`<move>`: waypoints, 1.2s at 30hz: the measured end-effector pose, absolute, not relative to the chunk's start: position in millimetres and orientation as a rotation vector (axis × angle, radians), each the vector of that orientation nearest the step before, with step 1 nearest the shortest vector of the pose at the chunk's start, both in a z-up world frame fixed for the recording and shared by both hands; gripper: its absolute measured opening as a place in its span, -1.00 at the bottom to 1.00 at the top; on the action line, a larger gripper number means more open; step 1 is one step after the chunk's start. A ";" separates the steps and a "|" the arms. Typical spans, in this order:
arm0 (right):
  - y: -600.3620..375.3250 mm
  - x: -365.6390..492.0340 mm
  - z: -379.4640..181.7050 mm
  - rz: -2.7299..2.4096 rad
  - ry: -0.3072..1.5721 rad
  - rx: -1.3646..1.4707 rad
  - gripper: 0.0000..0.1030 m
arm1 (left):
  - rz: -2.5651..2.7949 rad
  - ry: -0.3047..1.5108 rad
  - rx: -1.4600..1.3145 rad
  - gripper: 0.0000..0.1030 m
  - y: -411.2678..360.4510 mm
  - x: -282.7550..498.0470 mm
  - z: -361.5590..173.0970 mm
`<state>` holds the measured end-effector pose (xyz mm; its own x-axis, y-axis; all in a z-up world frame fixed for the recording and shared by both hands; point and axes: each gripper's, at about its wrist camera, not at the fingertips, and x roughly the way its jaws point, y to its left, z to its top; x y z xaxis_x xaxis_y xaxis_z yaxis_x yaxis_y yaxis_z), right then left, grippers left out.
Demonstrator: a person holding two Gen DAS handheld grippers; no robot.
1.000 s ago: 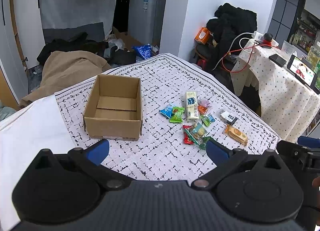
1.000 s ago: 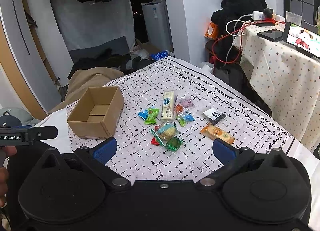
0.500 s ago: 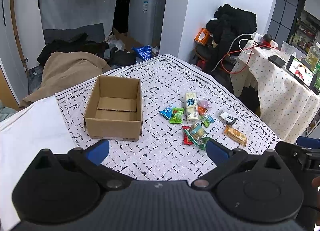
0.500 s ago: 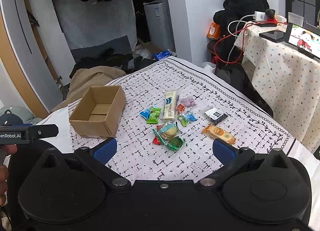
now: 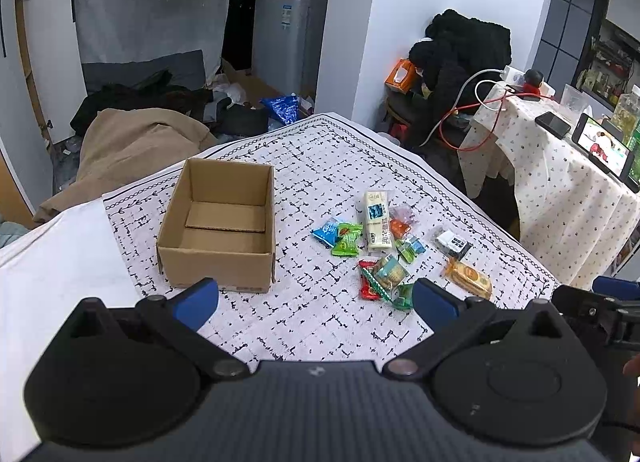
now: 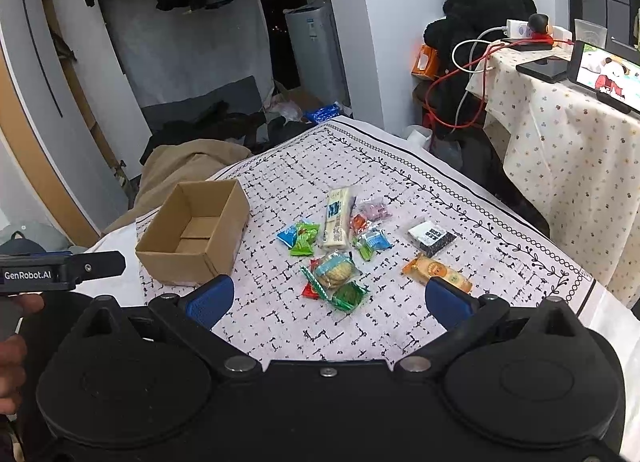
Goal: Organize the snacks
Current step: 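Move both tools over the snack pile beside the cardboard box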
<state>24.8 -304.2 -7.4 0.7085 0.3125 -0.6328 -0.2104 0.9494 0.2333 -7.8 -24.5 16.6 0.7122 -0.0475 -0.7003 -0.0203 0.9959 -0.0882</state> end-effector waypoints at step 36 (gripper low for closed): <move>-354.7 118.9 -70.9 0.265 0.855 0.277 0.74 | -0.017 0.848 -0.102 0.96 -74.1 80.6 -37.1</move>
<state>118.9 -354.7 -70.9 0.6281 0.3378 -0.7010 -0.1177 0.9317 0.3436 80.6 -74.1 -37.1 0.6619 -0.0555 -0.7475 -0.0259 0.9950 -0.0968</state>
